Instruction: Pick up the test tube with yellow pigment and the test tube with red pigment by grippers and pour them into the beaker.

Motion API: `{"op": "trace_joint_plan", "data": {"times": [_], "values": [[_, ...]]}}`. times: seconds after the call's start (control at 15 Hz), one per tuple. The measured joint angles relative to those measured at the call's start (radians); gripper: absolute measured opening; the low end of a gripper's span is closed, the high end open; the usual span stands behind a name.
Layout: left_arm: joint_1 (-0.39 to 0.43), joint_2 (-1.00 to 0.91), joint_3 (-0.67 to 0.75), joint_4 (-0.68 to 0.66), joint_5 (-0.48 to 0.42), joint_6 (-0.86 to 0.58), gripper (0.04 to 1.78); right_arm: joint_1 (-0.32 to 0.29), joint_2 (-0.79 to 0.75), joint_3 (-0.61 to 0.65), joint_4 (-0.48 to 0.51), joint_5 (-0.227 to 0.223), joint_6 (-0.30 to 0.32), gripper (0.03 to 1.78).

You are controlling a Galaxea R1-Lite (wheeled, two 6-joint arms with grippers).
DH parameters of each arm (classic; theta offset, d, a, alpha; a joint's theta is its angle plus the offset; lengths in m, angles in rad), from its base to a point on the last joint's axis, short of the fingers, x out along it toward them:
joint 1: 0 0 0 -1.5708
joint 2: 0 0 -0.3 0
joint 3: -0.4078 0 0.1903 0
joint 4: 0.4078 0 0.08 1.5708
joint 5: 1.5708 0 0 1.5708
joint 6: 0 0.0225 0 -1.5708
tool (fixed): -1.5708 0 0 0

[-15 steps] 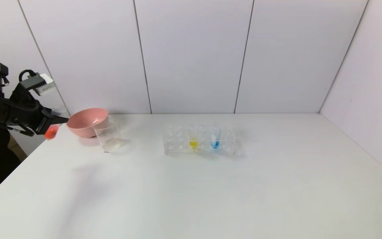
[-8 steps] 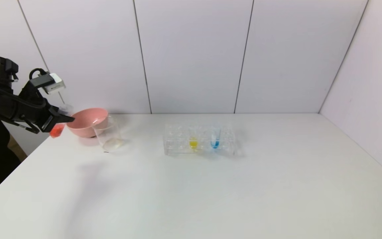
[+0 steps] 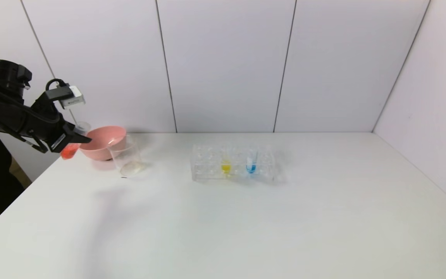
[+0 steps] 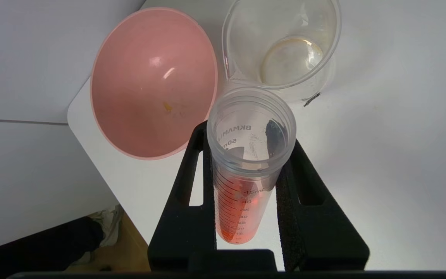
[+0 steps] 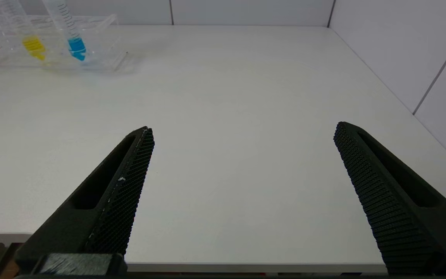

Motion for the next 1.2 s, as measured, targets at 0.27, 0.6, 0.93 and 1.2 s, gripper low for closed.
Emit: {"op": "trace_joint_plan", "data": {"times": [0.27, 0.6, 0.93, 1.2], "values": [[-0.009, 0.027, -0.065, 0.065, 0.002, 0.047, 0.45, 0.0, 0.0, 0.0, 0.0, 0.0, 0.0, 1.7], [-0.027, 0.063, -0.158, 0.159, 0.007, 0.101, 0.45, 0.0, 0.0, 0.0, 0.0, 0.0, 0.0, 1.7], [-0.039, 0.111, -0.265, 0.264, 0.023, 0.17, 0.45, 0.0, 0.0, 0.0, 0.0, 0.0, 0.0, 1.7], [-0.044, 0.137, -0.32, 0.329, 0.025, 0.21, 0.45, 0.0, 0.0, 0.0, 0.0, 0.0, 0.0, 1.7]]}}
